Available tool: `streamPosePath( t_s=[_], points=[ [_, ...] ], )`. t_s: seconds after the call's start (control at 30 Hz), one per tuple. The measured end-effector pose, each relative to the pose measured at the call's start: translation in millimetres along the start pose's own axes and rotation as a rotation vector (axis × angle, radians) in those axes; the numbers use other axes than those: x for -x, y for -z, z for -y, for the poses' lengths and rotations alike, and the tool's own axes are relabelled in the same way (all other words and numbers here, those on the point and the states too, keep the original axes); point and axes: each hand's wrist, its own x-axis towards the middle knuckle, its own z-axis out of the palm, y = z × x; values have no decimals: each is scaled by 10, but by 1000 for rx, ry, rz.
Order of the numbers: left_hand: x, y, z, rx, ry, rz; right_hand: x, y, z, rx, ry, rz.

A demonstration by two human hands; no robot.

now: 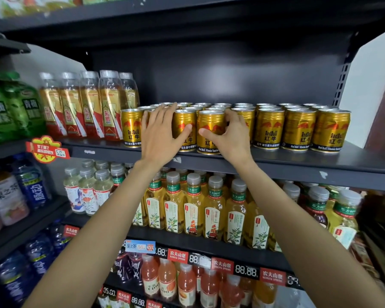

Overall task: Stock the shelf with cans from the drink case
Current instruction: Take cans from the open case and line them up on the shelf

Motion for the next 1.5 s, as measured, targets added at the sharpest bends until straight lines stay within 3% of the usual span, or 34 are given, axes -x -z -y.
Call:
streamPosePath(
  t_s=[0.13, 0.3, 0.4, 0.5, 0.63, 0.77, 0.93, 1.13, 1.27, 1.4, 1.5],
  points=[
    [126, 91, -194, 156, 8, -116, 152, 80, -23, 59, 82, -62],
    [465, 326, -681, 517, 118, -256, 511, 449, -180, -58, 274, -327],
    [775, 413, -1089, 800, 188, -212, 844, 770, -406, -87, 369, -444],
    [1152, 387, -1520, 1058, 258, -96, 1273, 1119, -741, -57, 402, -420],
    [1806, 190, -2075, 1162, 242, 201, 1963, 1602, -1422, 26, 300, -148],
    [2458, -101, -2665, 1104, 204, 585, 2671, 2144, -2253, 114, -3, 242],
    [3133, -541, -3416, 968, 135, 934, 3343, 2883, -3181, 158, -303, 434],
    [3800, -1132, -4402, 977, 385, 1022, 3832, 3597, -4207, 335, -628, 518],
    [4148, -1570, -4933, 908, 516, 1125, 4089, 4005, -4591, 382, -827, 674],
    [4407, -1886, -5271, 806, 393, 1219, 4292, 4195, -4828, 620, -653, 1030],
    [4380, -2144, -5477, 726, 220, 1170, 4418, 4165, -4938, 655, -680, 1082]
  ],
)
